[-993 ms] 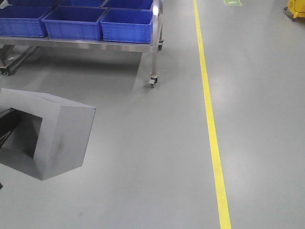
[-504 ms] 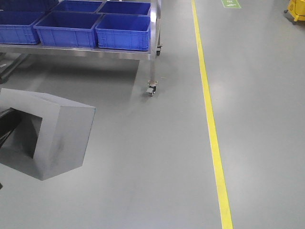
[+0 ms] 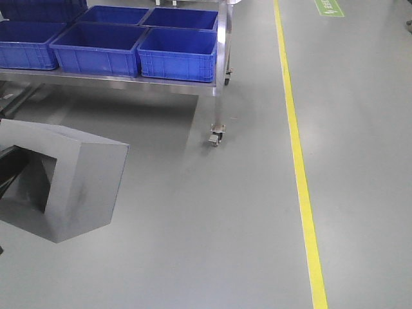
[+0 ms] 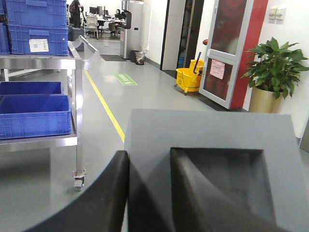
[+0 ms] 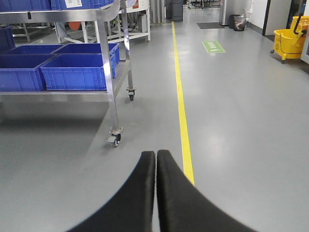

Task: Sort gray base to blue bin
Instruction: 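Drive the base away from the table carrying the block, then drive down the aisle between the blue bin shelves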

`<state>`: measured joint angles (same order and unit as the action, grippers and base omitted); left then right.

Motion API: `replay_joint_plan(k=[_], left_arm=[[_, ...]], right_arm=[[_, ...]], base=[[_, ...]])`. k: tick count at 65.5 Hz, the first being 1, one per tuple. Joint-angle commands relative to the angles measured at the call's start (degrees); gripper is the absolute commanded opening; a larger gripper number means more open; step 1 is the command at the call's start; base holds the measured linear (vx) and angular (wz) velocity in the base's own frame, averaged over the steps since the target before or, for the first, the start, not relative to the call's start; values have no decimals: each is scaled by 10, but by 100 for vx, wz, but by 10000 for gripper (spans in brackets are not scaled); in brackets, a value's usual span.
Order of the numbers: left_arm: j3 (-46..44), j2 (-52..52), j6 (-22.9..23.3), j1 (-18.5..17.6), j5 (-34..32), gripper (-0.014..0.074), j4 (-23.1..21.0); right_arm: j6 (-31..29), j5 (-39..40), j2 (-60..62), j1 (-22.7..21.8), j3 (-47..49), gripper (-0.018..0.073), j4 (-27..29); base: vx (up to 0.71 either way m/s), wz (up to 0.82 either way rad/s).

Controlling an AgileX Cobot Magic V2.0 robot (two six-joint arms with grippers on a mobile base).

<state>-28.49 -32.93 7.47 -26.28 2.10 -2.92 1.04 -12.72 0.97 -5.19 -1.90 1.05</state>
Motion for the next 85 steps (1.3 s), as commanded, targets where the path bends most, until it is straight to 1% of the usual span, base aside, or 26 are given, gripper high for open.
replay_joint_plan(k=[1,30,43,57,85], left_arm=[[-18,2,3,0,-62,-6,-7],[-18,2,3,0,-61,-6,-7],[-18,2,3,0,-61,-6,-7],[-18,2,3,0,-61,-6,-7],[-18,2,3,0,-61,-6,-7]], right_arm=[[-3,43,1,0,2,-5,-3],[-3,43,1,0,2,-5,-3],[-3,43,1,0,2,-5,-3],[-3,43,1,0,2,-5,-3],[-3,43,1,0,2,-5,-3]], base=[[37,6],[37,3],[36,22],[34,51],[31,68]])
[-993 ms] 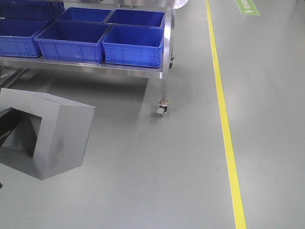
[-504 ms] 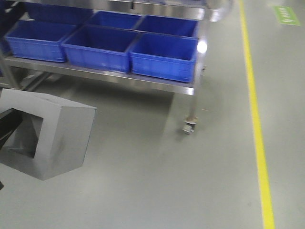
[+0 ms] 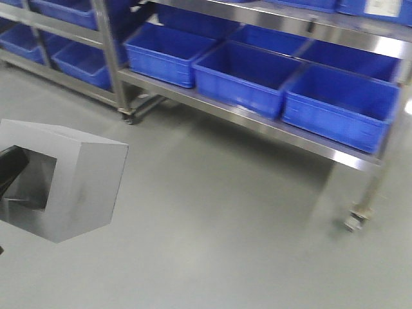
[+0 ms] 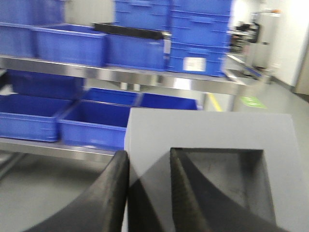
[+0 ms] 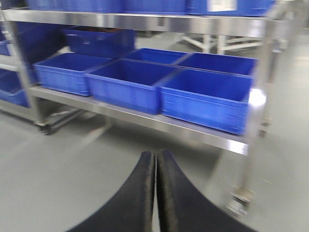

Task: Sort gray base to blue bin
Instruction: 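Drive down the aisle between the blue bin shelves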

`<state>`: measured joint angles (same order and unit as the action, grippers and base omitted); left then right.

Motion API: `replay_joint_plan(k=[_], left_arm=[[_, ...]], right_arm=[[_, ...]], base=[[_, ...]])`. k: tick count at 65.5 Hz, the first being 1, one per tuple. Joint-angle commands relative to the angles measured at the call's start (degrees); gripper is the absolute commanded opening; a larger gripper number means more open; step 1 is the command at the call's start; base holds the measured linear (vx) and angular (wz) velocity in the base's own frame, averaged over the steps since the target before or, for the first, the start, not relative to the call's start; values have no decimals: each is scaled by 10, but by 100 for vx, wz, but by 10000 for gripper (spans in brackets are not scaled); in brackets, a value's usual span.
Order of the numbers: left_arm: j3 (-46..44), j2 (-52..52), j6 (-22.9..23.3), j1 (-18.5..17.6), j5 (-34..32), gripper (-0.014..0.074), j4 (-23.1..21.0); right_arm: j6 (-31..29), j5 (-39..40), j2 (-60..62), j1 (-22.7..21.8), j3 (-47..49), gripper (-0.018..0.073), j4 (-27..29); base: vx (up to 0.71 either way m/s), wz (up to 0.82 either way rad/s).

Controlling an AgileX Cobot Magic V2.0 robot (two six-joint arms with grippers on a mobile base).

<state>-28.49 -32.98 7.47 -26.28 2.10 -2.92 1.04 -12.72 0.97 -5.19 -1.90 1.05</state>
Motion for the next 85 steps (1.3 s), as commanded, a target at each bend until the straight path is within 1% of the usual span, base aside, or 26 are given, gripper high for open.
replay_joint_plan(k=[1,19,60,85], left_arm=[[-18,2,3,0,-61,-6,-7],[-18,2,3,0,-61,-6,-7],[-18,2,3,0,-62,-6,-7],[-18,2,3,0,-61,-6,-7]], right_arm=[[-3,43,1,0,2,-5,-3],[-3,43,1,0,2,-5,-3],[-3,43,1,0,2,-5,-3],[-3,43,1,0,2,-5,-3]], base=[[32,63],[34,51],[41,29],[40,62]])
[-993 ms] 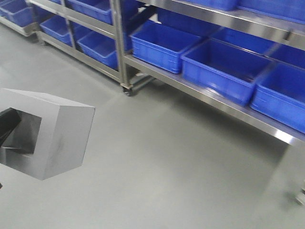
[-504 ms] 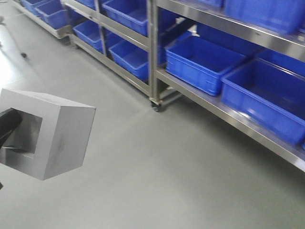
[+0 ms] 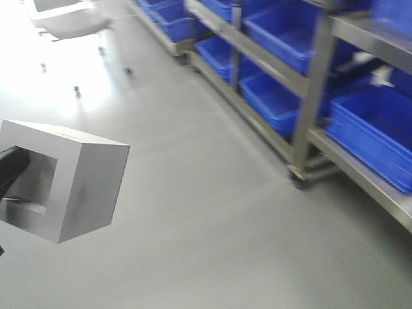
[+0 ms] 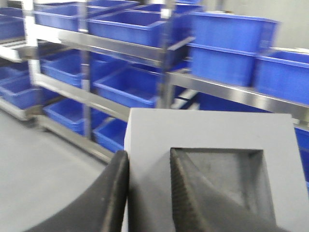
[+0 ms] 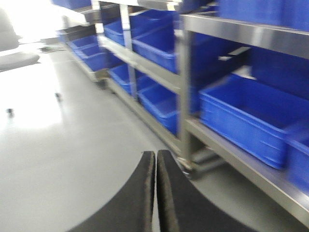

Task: Sort gray base to blue bin
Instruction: 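Drive down the aisle between the blue bin shelves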

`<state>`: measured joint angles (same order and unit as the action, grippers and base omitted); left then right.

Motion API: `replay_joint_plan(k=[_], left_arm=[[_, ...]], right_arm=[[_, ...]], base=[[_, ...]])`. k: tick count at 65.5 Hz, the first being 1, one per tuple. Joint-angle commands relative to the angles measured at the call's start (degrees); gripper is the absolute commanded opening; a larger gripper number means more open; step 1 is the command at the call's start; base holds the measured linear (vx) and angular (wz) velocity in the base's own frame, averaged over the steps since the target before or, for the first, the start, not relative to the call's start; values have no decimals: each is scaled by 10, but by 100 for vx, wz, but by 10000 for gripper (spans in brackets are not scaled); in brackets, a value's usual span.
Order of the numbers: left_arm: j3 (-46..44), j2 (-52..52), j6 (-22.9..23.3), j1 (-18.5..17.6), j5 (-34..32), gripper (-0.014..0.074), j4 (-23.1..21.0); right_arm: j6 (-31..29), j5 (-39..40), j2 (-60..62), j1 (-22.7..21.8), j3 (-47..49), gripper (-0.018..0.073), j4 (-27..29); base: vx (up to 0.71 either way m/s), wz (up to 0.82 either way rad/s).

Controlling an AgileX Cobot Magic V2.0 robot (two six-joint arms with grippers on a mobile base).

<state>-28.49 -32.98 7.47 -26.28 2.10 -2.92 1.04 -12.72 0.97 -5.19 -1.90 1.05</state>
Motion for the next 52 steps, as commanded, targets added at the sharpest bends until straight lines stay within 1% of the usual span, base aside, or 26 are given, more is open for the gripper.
replay_joint_plan(k=[1,15,26,37,52], left_arm=[[-18,2,3,0,-61,-6,-7],[-18,2,3,0,-61,-6,-7],[-18,2,3,0,-61,-6,-7],[-18,2,3,0,-61,-6,-7],[-18,2,3,0,-61,-6,-7]], right_arm=[[-3,43,1,0,2,-5,-3],[-3,43,1,0,2,-5,-3],[-3,43,1,0,2,-5,-3],[-3,43,1,0,2,-5,-3],[-3,43,1,0,2,-5,-3]], base=[[40,76],[39,72],[38,55],[39,33],[42,13]])
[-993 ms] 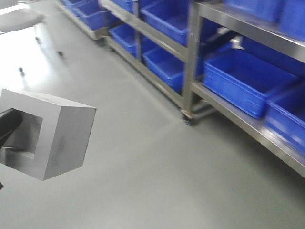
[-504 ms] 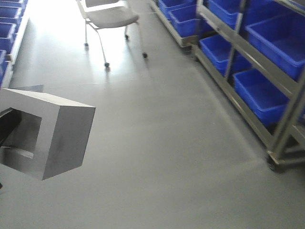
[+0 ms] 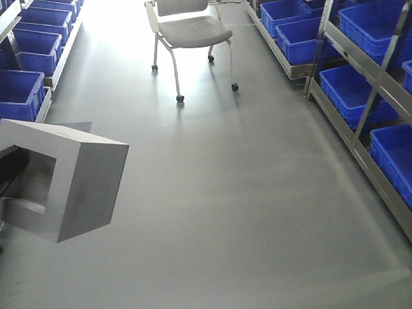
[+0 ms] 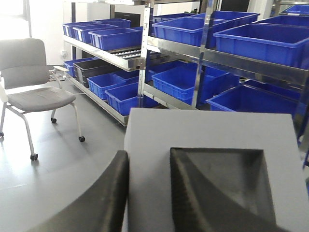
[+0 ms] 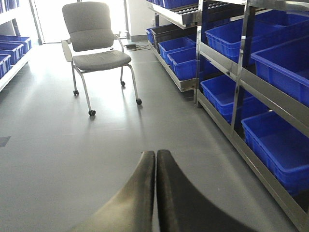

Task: Sort gray base to blue bin
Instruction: 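Drive down the aisle between the blue bin shelves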

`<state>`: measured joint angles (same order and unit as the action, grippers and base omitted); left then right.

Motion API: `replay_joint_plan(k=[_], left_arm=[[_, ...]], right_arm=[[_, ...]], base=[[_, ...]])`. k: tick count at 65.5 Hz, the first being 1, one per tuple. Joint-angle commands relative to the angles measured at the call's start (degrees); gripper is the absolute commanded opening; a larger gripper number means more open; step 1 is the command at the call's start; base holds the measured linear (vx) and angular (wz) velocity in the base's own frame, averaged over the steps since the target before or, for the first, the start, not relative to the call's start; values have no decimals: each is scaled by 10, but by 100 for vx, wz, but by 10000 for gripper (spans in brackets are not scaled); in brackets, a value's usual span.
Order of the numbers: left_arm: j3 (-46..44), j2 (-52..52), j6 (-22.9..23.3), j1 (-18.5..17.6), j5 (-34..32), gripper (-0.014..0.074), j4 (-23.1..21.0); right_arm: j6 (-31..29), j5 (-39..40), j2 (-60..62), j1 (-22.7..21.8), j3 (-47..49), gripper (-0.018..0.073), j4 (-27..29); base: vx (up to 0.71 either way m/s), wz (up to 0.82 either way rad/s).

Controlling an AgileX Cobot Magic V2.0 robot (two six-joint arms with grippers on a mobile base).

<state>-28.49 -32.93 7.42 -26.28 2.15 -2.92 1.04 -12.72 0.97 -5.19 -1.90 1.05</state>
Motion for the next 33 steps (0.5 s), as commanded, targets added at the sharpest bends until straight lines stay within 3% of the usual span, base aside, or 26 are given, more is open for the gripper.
replay_joint_plan(k=[1,33], left_arm=[[-18,2,4,0,-62,-6,-7],[-18,2,4,0,-62,-6,-7]], right_arm=[[-3,43,1,0,2,-5,-3],[-3,43,1,0,2,-5,-3]], base=[[41,8],[43,9]])
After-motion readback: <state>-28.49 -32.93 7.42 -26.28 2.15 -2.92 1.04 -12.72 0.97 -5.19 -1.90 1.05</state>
